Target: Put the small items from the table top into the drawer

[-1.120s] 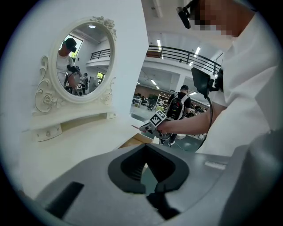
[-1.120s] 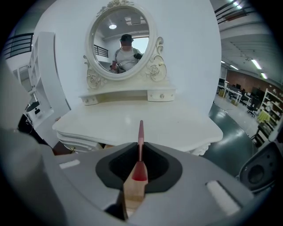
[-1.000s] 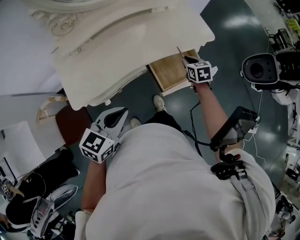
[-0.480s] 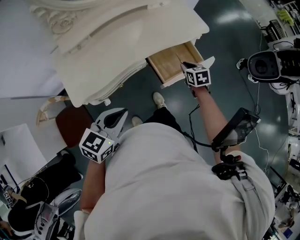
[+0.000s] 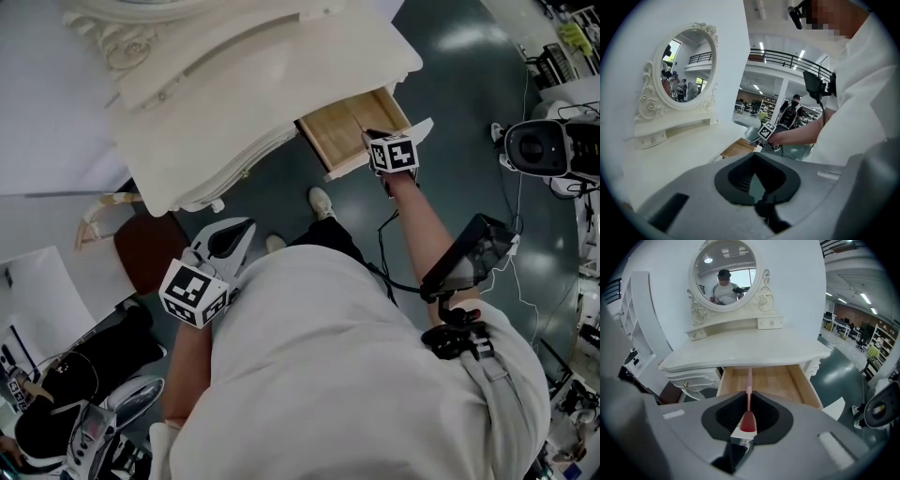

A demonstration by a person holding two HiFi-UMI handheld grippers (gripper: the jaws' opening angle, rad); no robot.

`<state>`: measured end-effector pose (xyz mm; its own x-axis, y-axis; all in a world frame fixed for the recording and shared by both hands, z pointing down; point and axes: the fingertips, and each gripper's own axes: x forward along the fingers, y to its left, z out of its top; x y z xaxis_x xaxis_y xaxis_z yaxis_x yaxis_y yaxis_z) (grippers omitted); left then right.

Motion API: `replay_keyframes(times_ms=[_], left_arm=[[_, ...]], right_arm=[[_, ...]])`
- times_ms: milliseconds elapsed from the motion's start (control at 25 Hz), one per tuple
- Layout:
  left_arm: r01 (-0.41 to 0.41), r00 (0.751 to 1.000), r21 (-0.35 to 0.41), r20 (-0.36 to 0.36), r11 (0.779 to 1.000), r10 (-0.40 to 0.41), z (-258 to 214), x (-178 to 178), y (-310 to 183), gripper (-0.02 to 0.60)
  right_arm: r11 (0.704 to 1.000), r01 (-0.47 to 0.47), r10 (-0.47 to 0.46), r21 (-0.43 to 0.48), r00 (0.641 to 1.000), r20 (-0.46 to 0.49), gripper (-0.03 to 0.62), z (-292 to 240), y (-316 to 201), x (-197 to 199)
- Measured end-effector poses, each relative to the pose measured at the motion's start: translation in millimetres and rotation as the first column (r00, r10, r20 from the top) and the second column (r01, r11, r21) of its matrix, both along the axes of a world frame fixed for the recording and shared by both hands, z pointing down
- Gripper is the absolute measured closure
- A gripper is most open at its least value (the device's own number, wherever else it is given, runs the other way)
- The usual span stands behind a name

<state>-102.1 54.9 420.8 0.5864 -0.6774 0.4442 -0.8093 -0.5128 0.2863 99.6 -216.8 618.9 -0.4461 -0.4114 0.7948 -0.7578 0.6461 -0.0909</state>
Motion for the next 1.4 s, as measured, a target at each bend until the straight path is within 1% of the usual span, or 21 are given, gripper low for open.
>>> replay_keyframes(times_ms=[200,400,640,880,1000,1280,1400], left_arm=[[0.037,0.999,-0.017,0.007,0.999,-0.037,0,2,-24,0.581],[0.071,0.997,-0.035,0.013,0.997,-0.071,0,10,-43,0.581],[0.105,0.994,-0.065,0.019,0.992,-0.104,1,19,-72,0.581],[0.151,0.988,-0.092,0.038,0.984,-0.148,3,26,-94,0.581],[0.177,0.984,-0.107,0.049,0.978,-0.172,5,30,-102,0.581],[0.237,0.971,-0.141,0.069,0.961,-0.229,10,30,-112,0.581],[0.258,0.966,-0.151,0.073,0.954,-0.25,12,32,-116,0.581]], right_arm=[[0.997,0.035,-0.037,-0.064,0.999,-0.039,0.548,20,-24,-3],[0.992,0.062,-0.07,-0.109,0.995,-0.068,0.548,37,-44,-2],[0.978,0.106,-0.126,-0.178,0.987,-0.104,0.548,63,-70,-4],[0.965,0.146,-0.174,-0.217,0.978,-0.115,0.548,87,-93,-8],[0.961,0.134,-0.166,-0.242,0.979,-0.115,0.548,103,-104,-8],[0.958,0.07,-0.093,-0.279,0.993,-0.069,0.548,129,-116,-14],[0.955,0.072,-0.095,-0.288,0.993,-0.067,0.548,138,-120,-15]])
